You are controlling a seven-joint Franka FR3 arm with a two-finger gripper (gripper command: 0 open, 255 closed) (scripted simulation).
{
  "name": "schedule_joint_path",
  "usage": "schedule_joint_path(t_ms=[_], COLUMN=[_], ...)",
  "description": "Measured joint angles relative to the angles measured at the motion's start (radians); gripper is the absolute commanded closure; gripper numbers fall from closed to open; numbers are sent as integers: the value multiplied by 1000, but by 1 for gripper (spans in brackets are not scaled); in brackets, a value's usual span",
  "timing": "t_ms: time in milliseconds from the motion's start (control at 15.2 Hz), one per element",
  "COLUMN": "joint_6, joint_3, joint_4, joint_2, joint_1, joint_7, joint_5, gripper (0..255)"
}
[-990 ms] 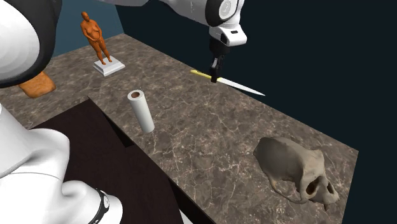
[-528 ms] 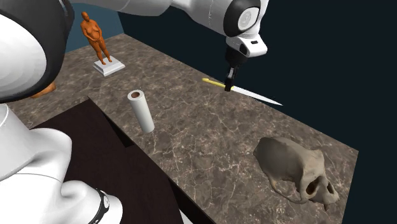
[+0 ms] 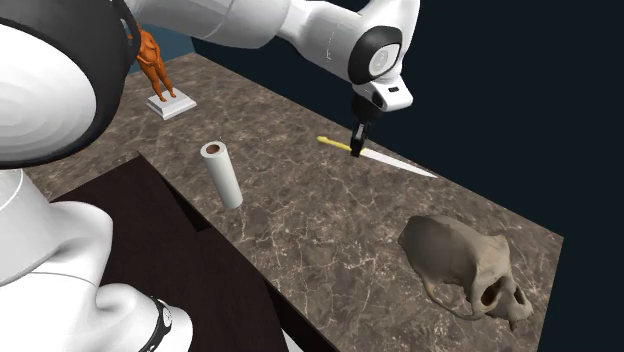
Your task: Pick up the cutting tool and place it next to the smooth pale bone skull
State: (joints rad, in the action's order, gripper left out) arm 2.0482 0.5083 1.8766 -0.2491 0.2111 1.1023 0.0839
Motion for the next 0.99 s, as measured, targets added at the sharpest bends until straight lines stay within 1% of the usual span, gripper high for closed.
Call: schedule_joint_path(t_ms=[990], joint_6=[169], joint_3=[-24], joint_4=[76], joint_2=[-105], joint_1=[-20], joint_7=[35], joint_5=[63], gripper=[255])
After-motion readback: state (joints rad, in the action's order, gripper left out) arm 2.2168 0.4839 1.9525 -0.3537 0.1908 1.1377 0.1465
